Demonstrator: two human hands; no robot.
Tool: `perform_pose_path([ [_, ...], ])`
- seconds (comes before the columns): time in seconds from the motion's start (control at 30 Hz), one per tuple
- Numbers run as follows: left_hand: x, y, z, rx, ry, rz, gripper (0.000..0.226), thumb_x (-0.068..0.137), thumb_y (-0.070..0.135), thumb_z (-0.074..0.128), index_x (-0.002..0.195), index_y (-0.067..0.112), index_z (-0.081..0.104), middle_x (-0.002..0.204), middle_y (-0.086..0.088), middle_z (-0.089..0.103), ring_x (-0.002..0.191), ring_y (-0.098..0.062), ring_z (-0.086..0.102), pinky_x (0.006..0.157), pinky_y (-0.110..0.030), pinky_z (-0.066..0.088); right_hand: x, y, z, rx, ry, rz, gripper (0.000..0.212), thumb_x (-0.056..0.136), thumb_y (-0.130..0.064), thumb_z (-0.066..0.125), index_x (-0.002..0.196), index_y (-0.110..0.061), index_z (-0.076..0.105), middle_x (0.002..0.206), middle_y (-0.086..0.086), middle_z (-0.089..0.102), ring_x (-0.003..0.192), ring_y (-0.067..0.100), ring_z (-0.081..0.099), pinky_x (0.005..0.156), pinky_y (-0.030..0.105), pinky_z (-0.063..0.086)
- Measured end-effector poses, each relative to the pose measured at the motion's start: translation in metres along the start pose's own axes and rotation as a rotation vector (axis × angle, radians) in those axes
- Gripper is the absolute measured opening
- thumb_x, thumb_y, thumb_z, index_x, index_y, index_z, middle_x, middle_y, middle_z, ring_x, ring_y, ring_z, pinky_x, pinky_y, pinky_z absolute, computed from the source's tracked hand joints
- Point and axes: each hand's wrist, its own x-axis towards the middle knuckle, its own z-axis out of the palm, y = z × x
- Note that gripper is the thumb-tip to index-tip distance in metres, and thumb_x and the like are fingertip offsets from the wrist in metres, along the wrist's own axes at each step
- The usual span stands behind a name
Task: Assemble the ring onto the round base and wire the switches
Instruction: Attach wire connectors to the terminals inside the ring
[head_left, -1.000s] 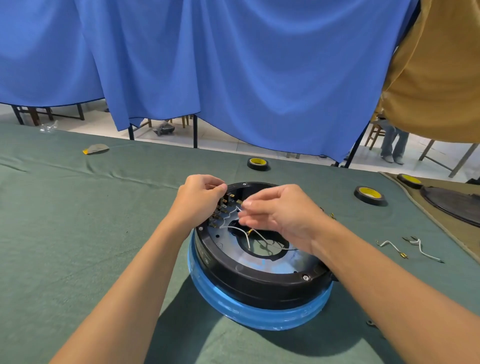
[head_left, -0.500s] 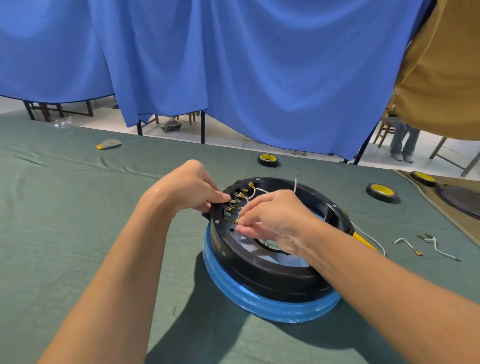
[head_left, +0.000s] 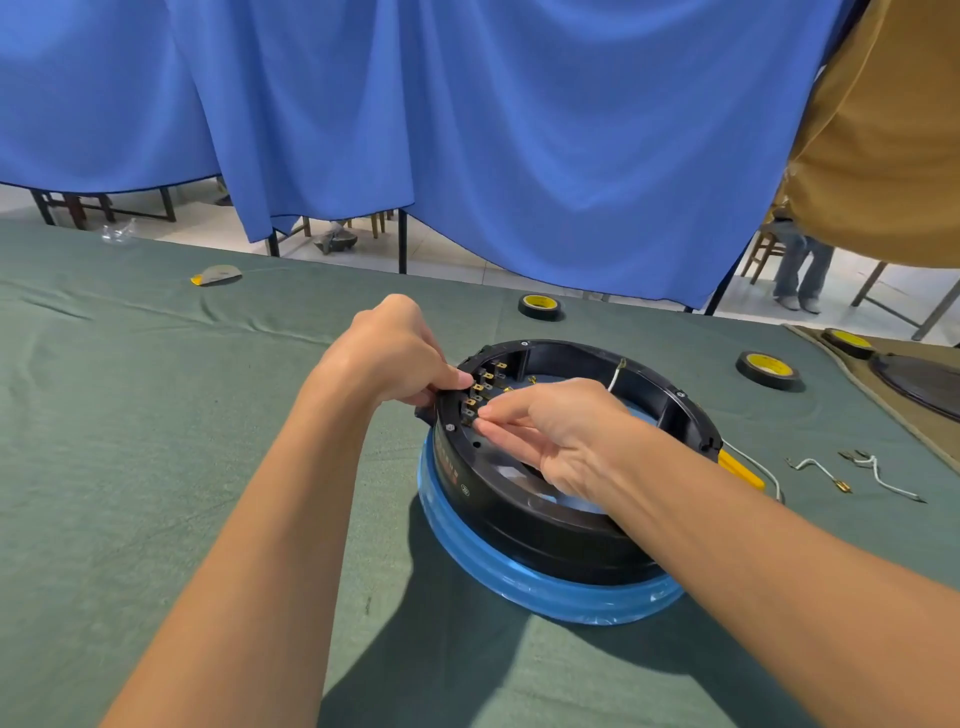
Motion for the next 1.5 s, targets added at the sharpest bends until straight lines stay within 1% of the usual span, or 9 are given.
perform_pose_path([
  [0.2, -0.0023, 0.0045, 0.0004, 0.047, 0.03, -0.001, 0.023, 0.074, 0.03, 0.085, 0.074, 0.009, 0.077, 0.066, -0.008, 0.074, 0.07, -0.022, 0.074, 0.082, -0.04, 0.06, 0.0032, 0.0008, 0.0016, 0.031, -0.019, 0.038, 0.01, 0.078, 0.018, 0.064, 0.081, 0.009, 0.066, 0.067, 0.016, 0.069, 0.063, 0.023, 0.07, 0.045, 0.022, 0.055],
  [0.33, -0.0033, 0.0053, -0.0001, 0.028, 0.015, -0.009, 0.023, 0.074, 0.029, 0.086, 0.076, 0.007, 0.077, 0.069, -0.01, 0.074, 0.071, -0.023, 0.074, 0.084, -0.04, 0.06, 0.0011, 0.002, -0.0001, 0.07, -0.038, 0.063, 0.012, 0.08, 0.018, 0.062, 0.079, 0.006, 0.066, 0.054, 0.013, 0.067, 0.049, 0.019, 0.068, 0.047, 0.025, 0.057],
  [0.67, -0.0062, 0.0067, 0.0005, 0.044, 0.03, -0.001, 0.019, 0.075, 0.027, 0.085, 0.077, 0.01, 0.077, 0.068, -0.007, 0.074, 0.068, -0.019, 0.074, 0.082, -0.04, 0.06, -0.0016, 0.0033, 0.0004, 0.048, -0.024, 0.091, 0.016, 0.083, 0.016, 0.06, 0.078, 0.002, 0.066, 0.052, 0.011, 0.067, 0.047, 0.018, 0.068, 0.046, 0.025, 0.057],
  [0.93, -0.0089, 0.0087, 0.0003, 0.062, 0.049, -0.002, 0.021, 0.075, 0.029, 0.084, 0.078, 0.01, 0.076, 0.066, -0.005, 0.074, 0.066, -0.017, 0.074, 0.082, -0.039, 0.059, -0.0009, 0.0039, 0.0, 0.059, -0.012, 0.087, 0.017, 0.081, 0.017, 0.061, 0.075, 0.003, 0.068, 0.056, 0.013, 0.069, 0.055, 0.02, 0.07, 0.046, 0.025, 0.056],
  [1.07, -0.0084, 0.0093, 0.0011, 0.069, 0.075, -0.012, 0.022, 0.074, 0.027, 0.085, 0.078, 0.007, 0.076, 0.062, -0.004, 0.073, 0.059, -0.013, 0.072, 0.079, -0.035, 0.059, -0.0017, 0.0043, 0.0016, 0.064, -0.017, 0.073, 0.017, 0.081, 0.019, 0.06, 0.077, 0.005, 0.067, 0.072, 0.016, 0.069, 0.066, 0.023, 0.07, 0.047, 0.023, 0.056],
  [1.17, -0.0079, 0.009, 0.001, 0.057, 0.078, -0.023, 0.023, 0.074, 0.027, 0.086, 0.078, 0.006, 0.077, 0.061, -0.004, 0.073, 0.058, -0.013, 0.072, 0.079, -0.034, 0.059, -0.0014, 0.004, 0.0021, 0.047, -0.02, 0.048, 0.017, 0.081, 0.02, 0.059, 0.08, 0.005, 0.067, 0.075, 0.017, 0.067, 0.07, 0.024, 0.071, 0.049, 0.022, 0.057],
  [1.23, -0.0075, 0.0083, 0.0011, 0.045, 0.074, -0.028, 0.023, 0.073, 0.026, 0.086, 0.077, 0.005, 0.076, 0.062, -0.006, 0.073, 0.06, -0.015, 0.073, 0.081, -0.036, 0.059, -0.0016, 0.0041, 0.0034, 0.038, -0.031, 0.035, 0.017, 0.08, 0.021, 0.058, 0.082, 0.006, 0.067, 0.076, 0.017, 0.067, 0.068, 0.023, 0.071, 0.05, 0.021, 0.057],
  [1.37, -0.0065, 0.006, 0.0011, 0.036, 0.073, -0.025, 0.023, 0.072, 0.027, 0.087, 0.075, 0.007, 0.076, 0.061, -0.005, 0.072, 0.059, -0.014, 0.072, 0.082, -0.036, 0.058, -0.002, 0.0054, 0.0058, 0.023, -0.046, 0.012, 0.023, 0.078, 0.024, 0.055, 0.087, 0.008, 0.067, 0.07, 0.015, 0.066, 0.052, 0.017, 0.068, 0.049, 0.02, 0.056],
  [1.5, -0.0053, 0.005, 0.0008, 0.036, 0.07, -0.026, 0.023, 0.072, 0.028, 0.087, 0.075, 0.008, 0.077, 0.06, -0.004, 0.072, 0.057, -0.012, 0.072, 0.078, -0.03, 0.057, -0.0023, 0.005, 0.0079, 0.019, -0.061, 0.012, 0.023, 0.08, 0.026, 0.052, 0.087, 0.008, 0.065, 0.075, 0.016, 0.064, 0.055, 0.018, 0.067, 0.047, 0.02, 0.055],
])
